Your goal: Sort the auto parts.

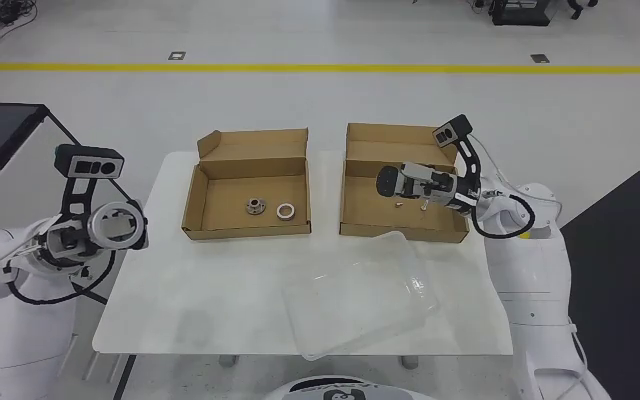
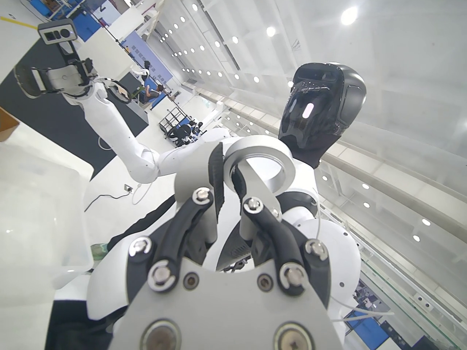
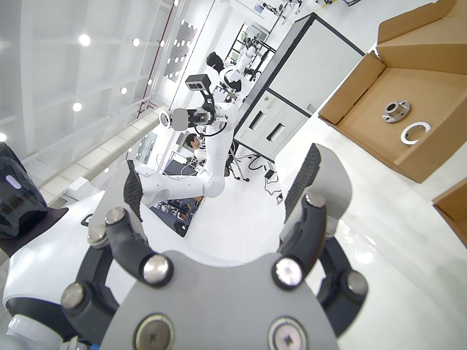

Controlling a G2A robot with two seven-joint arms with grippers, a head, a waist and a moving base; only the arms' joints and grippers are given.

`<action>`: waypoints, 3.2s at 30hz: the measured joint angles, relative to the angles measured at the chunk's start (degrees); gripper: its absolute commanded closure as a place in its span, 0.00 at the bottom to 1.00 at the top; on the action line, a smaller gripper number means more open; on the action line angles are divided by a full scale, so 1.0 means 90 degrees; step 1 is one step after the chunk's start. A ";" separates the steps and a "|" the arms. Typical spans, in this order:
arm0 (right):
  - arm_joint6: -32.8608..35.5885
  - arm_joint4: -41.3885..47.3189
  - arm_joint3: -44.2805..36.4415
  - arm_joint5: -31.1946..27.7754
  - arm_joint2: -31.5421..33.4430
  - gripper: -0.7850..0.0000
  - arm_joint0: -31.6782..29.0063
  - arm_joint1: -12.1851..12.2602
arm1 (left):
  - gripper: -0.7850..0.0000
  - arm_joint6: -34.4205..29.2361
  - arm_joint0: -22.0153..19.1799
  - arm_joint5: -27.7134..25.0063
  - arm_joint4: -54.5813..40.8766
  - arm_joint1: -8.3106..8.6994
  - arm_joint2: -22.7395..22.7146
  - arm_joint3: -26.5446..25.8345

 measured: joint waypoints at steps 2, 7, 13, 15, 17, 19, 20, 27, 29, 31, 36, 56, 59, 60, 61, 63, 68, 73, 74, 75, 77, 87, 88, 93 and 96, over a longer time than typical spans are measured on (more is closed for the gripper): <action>0.0000 0.0000 0.0000 0.0000 0.0000 0.00 0.0000 0.0000 | 1.00 0.0002 0.0000 0.0001 0.0001 0.0000 0.0001 0.0001; 0.0000 0.0000 0.0000 0.0000 0.0000 0.00 0.0000 0.0000 | 1.00 0.0004 0.0000 0.0002 0.0005 0.0001 0.0000 0.0001; 0.0000 0.0000 0.0000 0.0000 0.0000 0.00 0.0000 0.0000 | 1.00 0.0004 0.0000 0.0002 0.0005 0.0001 0.0000 0.0001; 0.0000 0.0000 0.0000 0.0000 0.0000 0.00 0.0000 0.0000 | 1.00 0.0004 0.0000 0.0002 0.0005 0.0001 0.0000 0.0001; 0.0000 0.0000 0.0000 0.0000 0.0000 0.00 0.0000 0.0000 | 1.00 0.0004 0.0000 0.0002 0.0005 0.0001 0.0000 0.0001; 0.0000 0.0000 0.0000 0.0000 0.0000 0.00 0.0000 0.0000 | 1.00 0.0004 0.0000 0.0002 0.0005 0.0001 0.0000 0.0001; 0.0000 0.0000 0.0000 0.0000 0.0000 0.00 0.0000 0.0000 | 1.00 0.0004 0.0000 0.0002 0.0005 0.0001 0.0000 0.0001; 0.0000 0.0000 0.0000 0.0000 0.0000 0.00 0.0000 0.0000 | 1.00 0.0004 0.0000 0.0002 0.0005 0.0001 0.0000 0.0001; 0.0000 0.0000 0.0000 0.0000 0.0000 0.00 0.0000 0.0000 | 1.00 0.0004 0.0000 0.0002 0.0005 0.0001 0.0000 0.0001; 0.0000 0.0000 0.0000 0.0000 0.0000 0.00 0.0000 0.0000 | 1.00 0.0004 0.0000 0.0002 0.0005 0.0001 0.0000 0.0001; 0.0000 0.0000 0.0000 0.0000 0.0000 0.00 0.0000 0.0000 | 1.00 0.0004 0.0000 0.0002 0.0005 0.0001 0.0000 0.0001; 0.0000 0.0000 0.0000 0.0000 0.0000 0.00 0.0000 0.0000 | 1.00 0.0176 -0.0009 0.0020 0.0209 0.0001 0.0026 -0.0080; 0.0000 0.0000 0.0000 0.0000 0.0000 0.00 0.0000 0.0000 | 1.00 0.0624 -0.0051 0.0141 0.0977 0.0017 0.0114 -0.0165; 0.0000 0.0000 0.0000 0.0000 0.0000 0.00 0.0000 0.0000 | 1.00 0.0797 -0.0074 0.0201 0.1289 0.0022 0.0162 -0.0207; 0.0000 0.0000 0.0000 0.0000 0.0000 0.00 0.0000 0.0000 | 1.00 0.0901 -0.0092 0.0240 0.1451 0.0023 0.0202 -0.0247; 0.0000 0.0000 0.0000 0.0000 0.0000 0.00 0.0000 0.0000 | 1.00 0.1009 -0.0119 0.0278 0.1657 0.0023 0.0280 -0.0309; 0.0000 0.0000 0.0000 0.0000 0.0000 0.00 0.0000 0.0000 | 1.00 0.1106 -0.0222 0.0379 0.2180 0.0039 0.0419 -0.0289; 0.0000 0.0000 0.0000 0.0000 0.0000 0.00 0.0000 0.0000 | 1.00 0.1464 -0.0535 0.0716 0.2716 0.0060 0.0618 -0.0215; 0.0000 0.0000 0.0000 0.0000 0.0000 0.00 0.0000 0.0000 | 1.00 0.1559 -0.0608 0.0784 0.2795 0.0062 0.0655 -0.0226; 0.0000 0.0000 0.0000 0.0000 0.0000 0.00 0.0000 0.0000 | 1.00 0.1679 -0.0704 0.0874 0.2865 0.0064 0.0702 -0.0225; 0.0000 0.0000 0.0000 0.0000 0.0000 0.00 0.0000 0.0000 | 1.00 0.1832 -0.0846 0.0988 0.2966 0.0068 0.0767 -0.0216; 0.0000 0.0000 0.0000 0.0000 0.0000 0.00 0.0000 0.0000 | 1.00 0.2580 -0.1593 0.1294 0.4295 0.0082 0.1464 0.0426; 0.0000 0.0000 0.0000 0.0000 0.0000 0.00 0.0000 0.0000 | 1.00 0.2637 -0.1658 0.1308 0.4431 0.0079 0.1561 0.0522; 0.0000 0.0000 0.0000 0.0000 0.0000 0.00 0.0000 0.0000 | 1.00 0.2896 -0.2026 0.1288 0.5338 0.0061 0.2112 0.1015; 0.0000 0.0000 0.0000 0.0000 0.0000 0.00 0.0000 0.0000 | 1.00 0.2953 -0.2187 0.1331 0.5496 0.0035 0.2451 0.1314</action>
